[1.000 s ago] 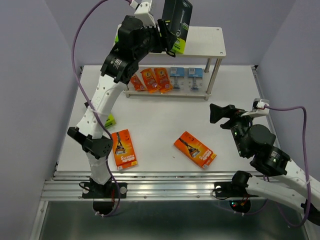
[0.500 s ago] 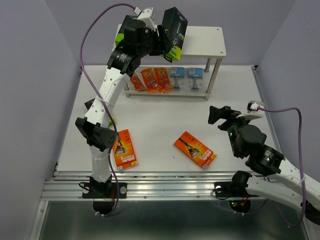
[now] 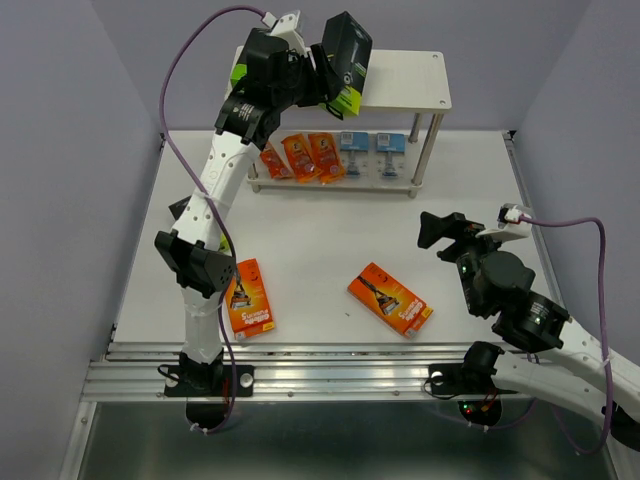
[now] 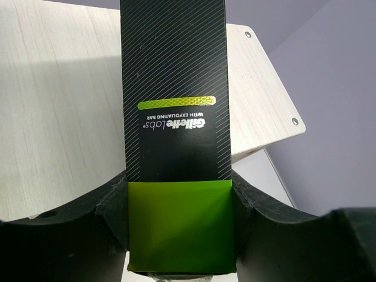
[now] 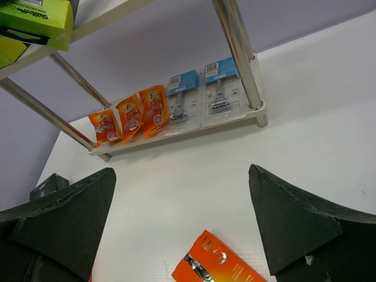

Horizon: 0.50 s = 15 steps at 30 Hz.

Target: Place and organize the shaving razors onto the shelf

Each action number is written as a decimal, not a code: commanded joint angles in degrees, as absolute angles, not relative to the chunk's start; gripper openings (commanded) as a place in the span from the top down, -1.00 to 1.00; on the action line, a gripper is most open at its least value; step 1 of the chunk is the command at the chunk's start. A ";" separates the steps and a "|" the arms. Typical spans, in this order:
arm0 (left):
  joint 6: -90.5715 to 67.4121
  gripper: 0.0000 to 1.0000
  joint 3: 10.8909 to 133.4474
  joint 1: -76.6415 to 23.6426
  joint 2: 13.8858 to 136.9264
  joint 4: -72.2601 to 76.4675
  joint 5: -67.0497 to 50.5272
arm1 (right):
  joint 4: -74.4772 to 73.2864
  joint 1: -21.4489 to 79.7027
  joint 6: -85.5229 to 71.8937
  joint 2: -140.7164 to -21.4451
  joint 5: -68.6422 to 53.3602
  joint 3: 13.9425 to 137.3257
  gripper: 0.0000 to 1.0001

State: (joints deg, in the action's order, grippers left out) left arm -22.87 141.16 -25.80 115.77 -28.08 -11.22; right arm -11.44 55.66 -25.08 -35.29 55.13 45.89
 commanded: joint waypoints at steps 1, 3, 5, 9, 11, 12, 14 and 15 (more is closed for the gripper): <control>-20.30 -0.31 144.23 -24.08 116.02 -23.73 -0.10 | -10.20 56.16 -25.84 -35.59 56.78 45.26 -1.00; -19.87 -0.84 144.32 -24.00 115.75 -23.55 2.80 | -10.20 56.16 -25.84 -35.77 56.16 45.61 -1.00; -19.78 -0.93 144.67 -23.99 115.58 -23.90 4.04 | -10.20 56.16 -26.10 -35.95 55.99 45.62 -1.00; -18.72 -0.98 144.93 -23.99 114.96 -23.73 5.19 | -10.28 56.16 -27.07 -36.39 54.58 45.70 -1.00; -18.37 -0.98 145.28 -23.99 114.87 -23.73 5.63 | -10.20 56.16 -27.33 -36.91 54.14 45.88 -1.00; -18.11 -0.98 145.37 -23.99 114.79 -23.73 5.28 | -9.85 56.16 -26.81 -37.18 53.62 45.97 -1.00; -17.76 -0.98 145.37 -23.99 114.17 -23.64 4.75 | -8.79 56.16 -24.97 -38.75 51.42 46.58 -1.00; -17.58 -0.98 145.28 -23.99 113.65 -23.64 4.31 | -7.48 56.16 -22.44 -39.46 49.68 47.02 -1.00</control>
